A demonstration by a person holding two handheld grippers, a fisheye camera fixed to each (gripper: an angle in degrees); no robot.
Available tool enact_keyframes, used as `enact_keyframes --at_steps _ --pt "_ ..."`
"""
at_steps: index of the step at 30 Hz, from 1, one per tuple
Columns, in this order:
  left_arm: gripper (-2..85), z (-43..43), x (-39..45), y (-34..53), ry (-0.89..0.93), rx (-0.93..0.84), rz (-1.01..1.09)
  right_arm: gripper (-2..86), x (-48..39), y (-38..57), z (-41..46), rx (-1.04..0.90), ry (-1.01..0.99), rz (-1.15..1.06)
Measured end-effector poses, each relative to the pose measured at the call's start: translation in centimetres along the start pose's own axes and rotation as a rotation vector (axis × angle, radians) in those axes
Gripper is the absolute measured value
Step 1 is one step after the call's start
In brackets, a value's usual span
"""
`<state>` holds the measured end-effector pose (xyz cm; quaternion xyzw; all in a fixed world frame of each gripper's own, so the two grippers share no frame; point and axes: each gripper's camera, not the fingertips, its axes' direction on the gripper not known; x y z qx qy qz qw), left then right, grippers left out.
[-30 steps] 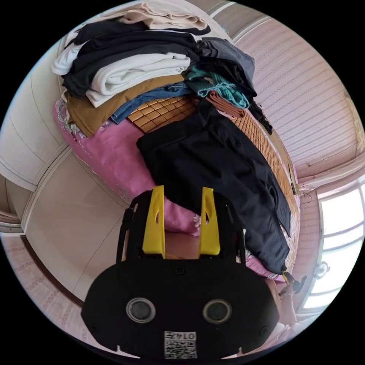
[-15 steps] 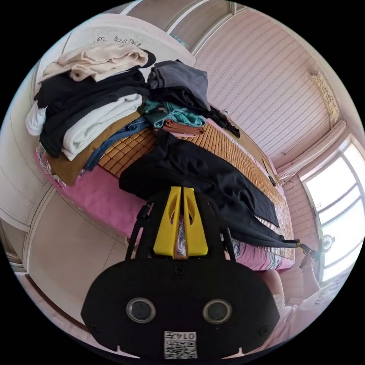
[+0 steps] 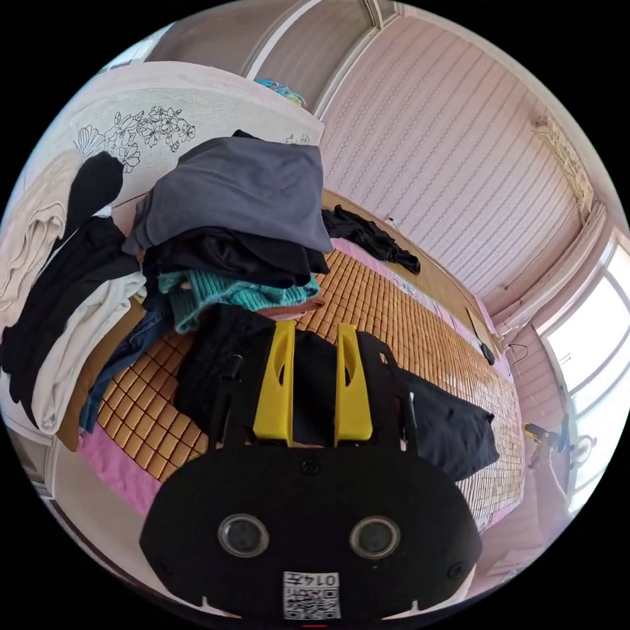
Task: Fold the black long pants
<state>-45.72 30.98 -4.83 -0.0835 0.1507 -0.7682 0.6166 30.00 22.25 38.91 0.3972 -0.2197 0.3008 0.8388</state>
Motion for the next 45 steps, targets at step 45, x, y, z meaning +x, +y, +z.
enact_keyframes --at_steps 45 --pt "-0.2 -2.1 10.1 21.0 -0.297 -0.361 0.854 6.0 0.1 17.7 -2.4 -0.173 0.241 -0.336"
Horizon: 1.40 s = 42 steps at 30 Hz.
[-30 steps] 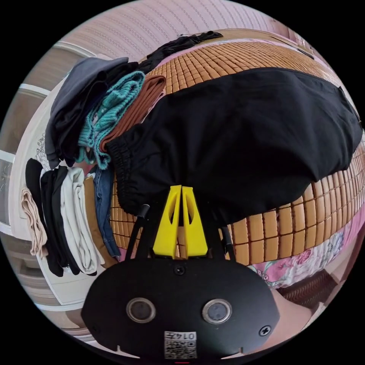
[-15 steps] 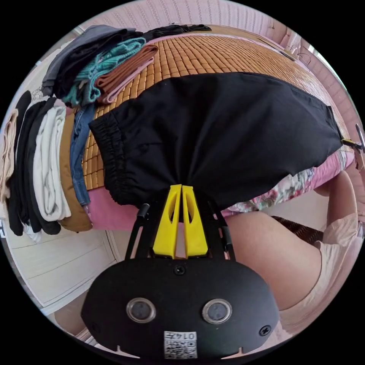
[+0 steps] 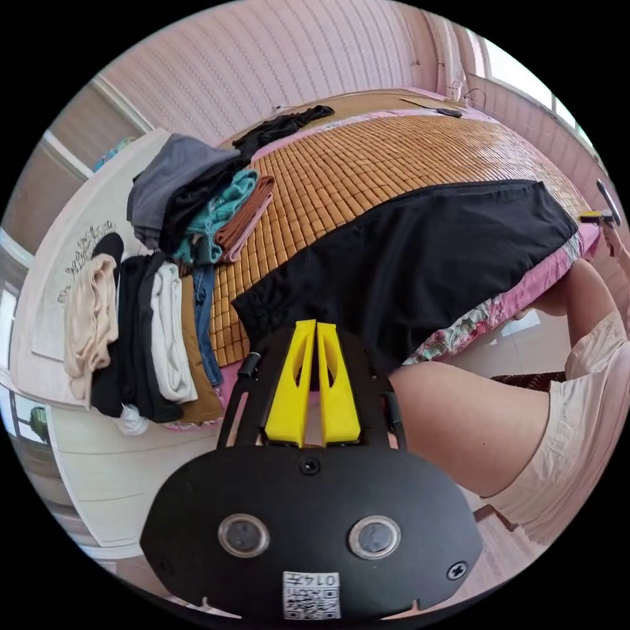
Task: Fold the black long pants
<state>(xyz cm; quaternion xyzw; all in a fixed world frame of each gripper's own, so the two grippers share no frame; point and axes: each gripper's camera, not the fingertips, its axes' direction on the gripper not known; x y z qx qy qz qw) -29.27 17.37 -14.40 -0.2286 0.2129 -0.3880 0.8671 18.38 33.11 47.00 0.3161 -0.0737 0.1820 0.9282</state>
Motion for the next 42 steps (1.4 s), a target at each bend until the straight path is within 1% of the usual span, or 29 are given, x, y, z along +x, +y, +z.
enact_keyframes --at_steps 1,3,6,8,10,11,13,14,15,16,17,19,21,24,27,31,34,37,40,42 --pt "0.2 -0.9 0.8 -1.3 -0.019 0.038 0.044 8.0 -0.1 -1.1 -0.3 0.043 -0.019 -0.02" --pt "1.2 -1.9 2.6 -3.9 -0.02 0.069 0.106 8.8 -0.3 -3.0 -0.3 0.104 -0.044 -0.04" --pt "5.3 -2.3 7.8 -8.6 0.077 0.165 0.237 8.8 0.2 -5.9 1.2 0.129 -0.035 -0.026" --pt "8.0 -0.6 11.6 -11.9 0.14 0.226 0.29 8.1 2.5 -7.3 3.2 0.117 0.016 0.087" --pt "9.4 1.9 13.7 -14.4 0.192 0.196 0.3 7.1 4.9 -7.7 5.2 0.089 -0.01 0.197" --pt "10.1 3.7 14.8 -15.9 0.227 0.148 0.294 7.0 6.3 -7.8 6.6 0.056 -0.079 0.242" --pt "10.0 6.2 16.3 -17.6 0.269 0.08 0.285 6.4 7.7 -7.7 8.8 -0.006 -0.156 0.282" --pt "9.1 7.7 17.5 -18.3 0.257 0.028 0.28 4.4 8.4 -7.2 9.2 0.021 -0.177 0.291" --pt "8.6 8.5 18.1 -18.5 0.24 -0.004 0.282 2.7 8.7 -6.9 9.3 0.039 -0.182 0.293" --pt "5.9 8.9 19.0 -18.6 0.235 0.001 0.29 0.6 9.0 -6.5 9.7 0.02 -0.165 0.284" --pt "3.2 8.6 19.6 -18.5 0.222 0.037 0.291 0.0 9.1 -6.0 9.9 0.015 -0.155 0.245" --pt "0.2 8.2 20.3 -18.4 0.192 0.023 0.299 -0.5 9.4 -4.9 9.6 0.04 -0.137 0.202" --pt "-0.5 7.0 20.4 -17.9 0.178 0.06 0.306 -0.7 10.2 -3.6 8.7 0.092 -0.157 0.186" --pt "-0.9 4.1 19.3 -16.9 0.239 0.104 0.278 -0.8 11.9 -1.5 7.2 0.164 -0.219 0.17" --pt "-0.9 1.4 18.4 -15.5 0.315 0.125 0.273 -0.9 13.0 -0.1 6.6 0.205 -0.182 0.164" --pt "-1.0 0.2 18.8 -14.1 0.277 0.128 0.3 -0.9 14.0 0.9 8.9 0.152 -0.185 0.139" --pt "-1.0 -0.2 19.3 -14.2 0.221 0.128 0.307 -0.9 14.8 1.4 10.0 0.175 -0.224 0.151" --pt "-1.0 -0.8 18.8 -15.2 0.202 0.163 0.25 -0.7 15.9 0.7 11.2 0.175 -0.25 0.163" --pt "-1.0 0.3 18.7 -16.5 0.171 0.182 0.186 0.0 16.8 -0.9 14.2 0.104 -0.253 0.18" --pt "-0.9 2.2 18.9 -17.1 0.117 0.159 0.132 1.3 17.6 -1.0 16.6 0.058 -0.255 0.232"
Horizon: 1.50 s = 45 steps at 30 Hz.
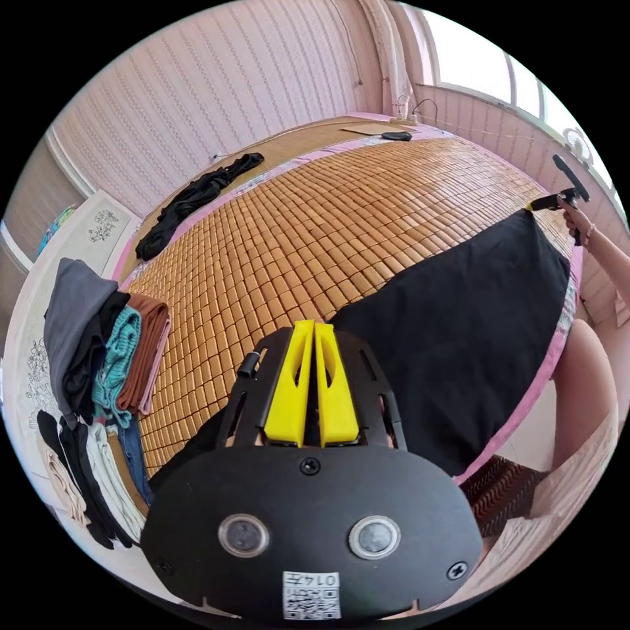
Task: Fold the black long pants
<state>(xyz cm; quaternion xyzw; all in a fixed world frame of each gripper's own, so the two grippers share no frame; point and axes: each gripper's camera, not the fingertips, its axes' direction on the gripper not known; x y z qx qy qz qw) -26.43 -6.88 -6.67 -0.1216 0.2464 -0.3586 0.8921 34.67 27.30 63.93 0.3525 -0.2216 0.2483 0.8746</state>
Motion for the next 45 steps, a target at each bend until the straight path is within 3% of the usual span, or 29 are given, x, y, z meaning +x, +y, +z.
enact_keyframes --at_steps 4,12,17,23,29,45 --pt "-0.8 3.3 -0.7 0.5 0.057 -0.113 -0.102 7.7 3.2 3.9 0.5 0.048 -0.14 0.08" --pt "-0.6 -5.6 2.7 7.9 0.162 -0.027 -0.09 8.9 6.8 19.8 -1.4 0.098 -0.091 0.221" --pt "-0.7 -12.4 6.5 13.3 -0.059 0.023 0.021 8.2 4.3 26.7 -2.2 0.183 -0.043 0.162" --pt "-0.6 -18.3 7.9 15.7 -0.001 0.162 -0.008 9.1 3.3 29.0 -3.4 0.24 -0.205 0.127" --pt "-0.4 -19.8 9.7 17.8 0.032 0.204 -0.024 8.7 2.6 29.5 -3.5 0.236 -0.201 0.094" --pt "1.4 -14.5 8.5 14.4 0.08 0.068 -0.16 9.2 6.3 20.3 1.6 0.045 -0.161 0.283"
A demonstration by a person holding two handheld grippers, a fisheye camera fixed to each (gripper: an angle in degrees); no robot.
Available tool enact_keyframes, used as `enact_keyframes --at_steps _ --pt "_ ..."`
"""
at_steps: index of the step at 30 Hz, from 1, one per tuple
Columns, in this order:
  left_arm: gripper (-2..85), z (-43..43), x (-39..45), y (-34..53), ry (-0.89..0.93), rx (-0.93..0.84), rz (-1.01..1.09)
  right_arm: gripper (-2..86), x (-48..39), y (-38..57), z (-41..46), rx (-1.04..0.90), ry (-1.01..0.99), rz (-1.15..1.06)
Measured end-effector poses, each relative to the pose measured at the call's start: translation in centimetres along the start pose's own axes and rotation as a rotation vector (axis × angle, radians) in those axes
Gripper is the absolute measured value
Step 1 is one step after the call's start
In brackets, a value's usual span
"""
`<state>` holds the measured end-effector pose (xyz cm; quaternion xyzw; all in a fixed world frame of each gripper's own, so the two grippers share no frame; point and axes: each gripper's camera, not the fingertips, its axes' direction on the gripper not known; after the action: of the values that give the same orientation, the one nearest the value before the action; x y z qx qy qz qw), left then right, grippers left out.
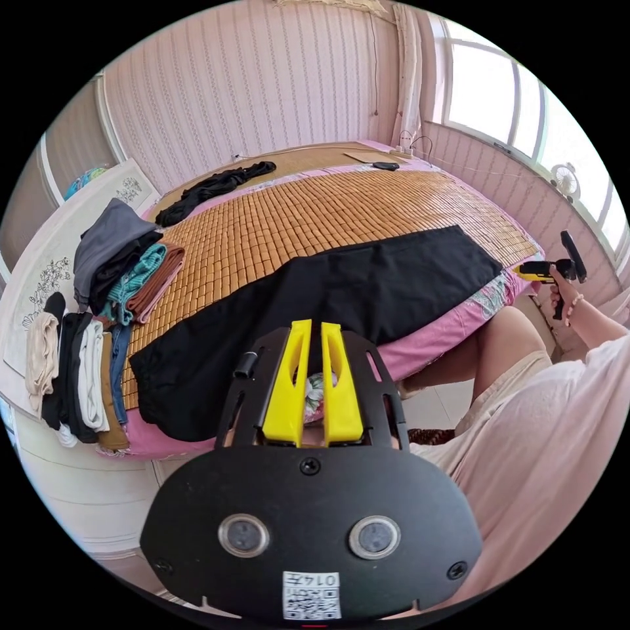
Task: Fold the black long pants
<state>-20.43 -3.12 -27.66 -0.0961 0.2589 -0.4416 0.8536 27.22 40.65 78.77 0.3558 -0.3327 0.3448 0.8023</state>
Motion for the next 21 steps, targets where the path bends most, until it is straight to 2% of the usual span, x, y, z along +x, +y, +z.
enact_keyframes --at_steps 6,14,17,21 --pt "2.1 5.7 -0.4 -2.5 -0.001 -0.134 0.004 9.5 1.1 -3.7 3.2 -0.067 -0.026 0.162" --pt "0.6 15.4 -1.6 -2.6 0.024 -0.401 -0.039 6.9 -0.8 -6.1 4.2 -0.032 -0.137 0.315" --pt "-0.7 15.9 -2.1 -2.9 0.058 -0.371 -0.049 6.0 -2.6 -7.0 4.0 -0.075 -0.098 0.301" --pt "-0.9 16.0 -2.6 -3.4 0.056 -0.38 -0.037 3.5 -4.3 -7.2 3.0 -0.087 -0.141 0.26"
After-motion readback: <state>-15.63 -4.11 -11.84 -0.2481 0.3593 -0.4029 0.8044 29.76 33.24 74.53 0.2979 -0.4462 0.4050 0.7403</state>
